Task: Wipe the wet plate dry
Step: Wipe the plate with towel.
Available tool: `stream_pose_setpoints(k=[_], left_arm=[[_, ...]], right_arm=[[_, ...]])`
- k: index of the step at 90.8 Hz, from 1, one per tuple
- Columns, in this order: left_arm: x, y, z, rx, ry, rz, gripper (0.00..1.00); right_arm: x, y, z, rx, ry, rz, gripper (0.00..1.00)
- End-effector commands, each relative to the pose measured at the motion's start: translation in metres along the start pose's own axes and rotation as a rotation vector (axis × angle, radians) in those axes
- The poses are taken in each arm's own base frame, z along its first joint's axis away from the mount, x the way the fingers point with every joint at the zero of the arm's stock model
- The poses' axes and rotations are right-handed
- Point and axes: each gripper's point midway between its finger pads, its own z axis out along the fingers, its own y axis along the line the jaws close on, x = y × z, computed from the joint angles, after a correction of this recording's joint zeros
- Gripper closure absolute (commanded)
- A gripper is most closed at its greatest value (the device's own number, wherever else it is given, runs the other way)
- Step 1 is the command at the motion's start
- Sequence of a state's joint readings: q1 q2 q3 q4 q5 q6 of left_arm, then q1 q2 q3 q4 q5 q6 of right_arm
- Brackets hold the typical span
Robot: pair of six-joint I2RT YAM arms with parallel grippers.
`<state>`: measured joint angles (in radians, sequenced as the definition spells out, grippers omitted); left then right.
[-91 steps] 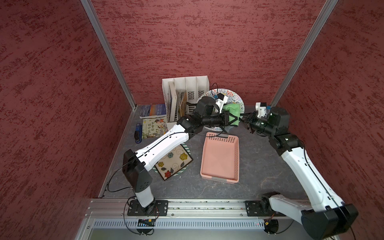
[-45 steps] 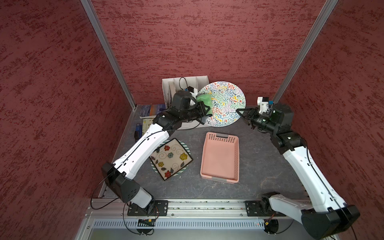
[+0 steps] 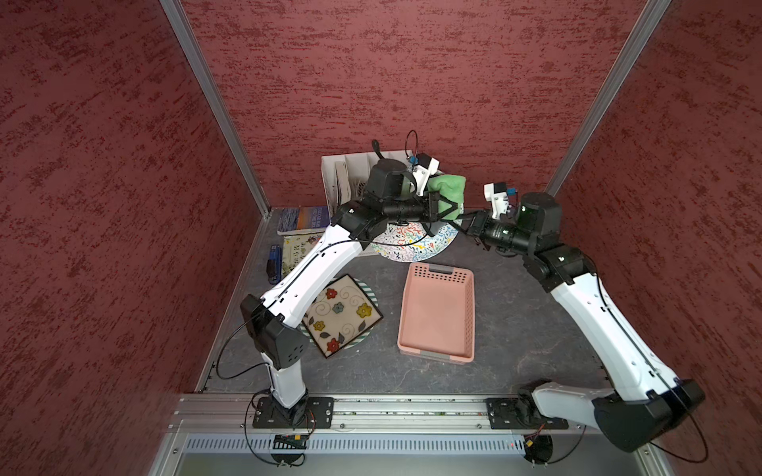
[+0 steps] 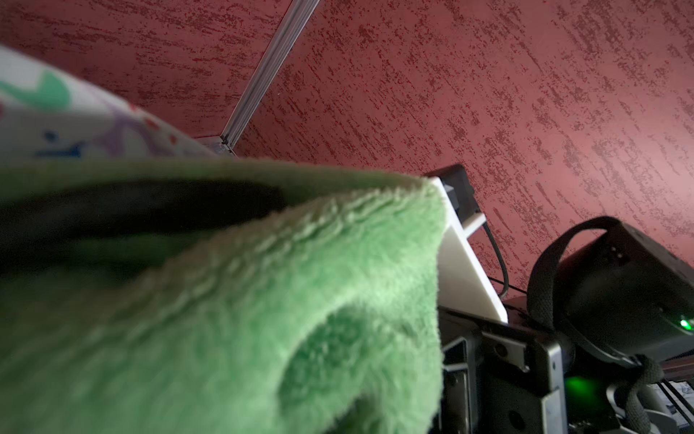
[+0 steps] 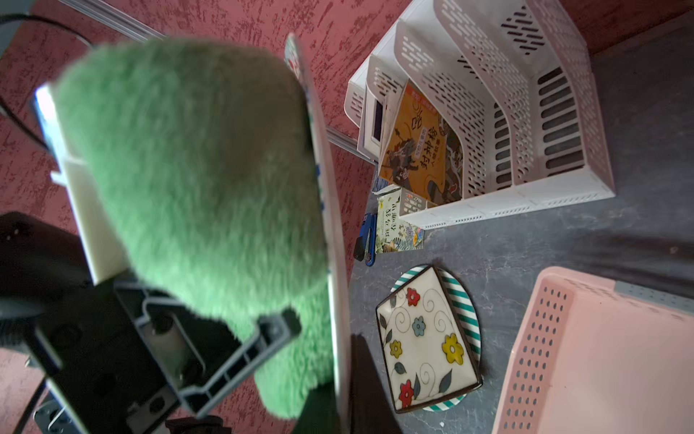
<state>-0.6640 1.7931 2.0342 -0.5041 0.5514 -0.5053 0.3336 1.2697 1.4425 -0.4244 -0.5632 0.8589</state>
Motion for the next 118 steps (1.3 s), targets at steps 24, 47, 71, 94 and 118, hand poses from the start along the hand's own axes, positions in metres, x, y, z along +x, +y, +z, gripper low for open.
stream_pose_setpoints(k=[24, 47, 71, 94, 118], left_arm=[[0.031, 0.118, -0.084, -0.401, -0.04, -0.268, 1.0], [0.029, 0.041, -0.02, -0.061, 0.11, -0.107, 1.0], [0.026, 0.081, -0.047, -0.169, -0.002, -0.193, 1.0], [0.005, 0.094, -0.07, -0.22, -0.033, -0.181, 1.0], [0.003, 0.055, -0.025, -0.105, 0.017, -0.126, 1.0]], right_arm=[[0.019, 0.094, -0.037, -0.3, -0.088, -0.221, 1.0], [-0.001, 0.128, -0.024, -0.328, -0.122, -0.282, 1.0], [-0.07, 0.124, -0.056, -0.317, -0.31, -0.221, 1.0], [0.014, 0.119, -0.018, -0.371, -0.06, -0.181, 1.0], [-0.101, 0.137, -0.047, -0.347, -0.361, -0.164, 1.0]])
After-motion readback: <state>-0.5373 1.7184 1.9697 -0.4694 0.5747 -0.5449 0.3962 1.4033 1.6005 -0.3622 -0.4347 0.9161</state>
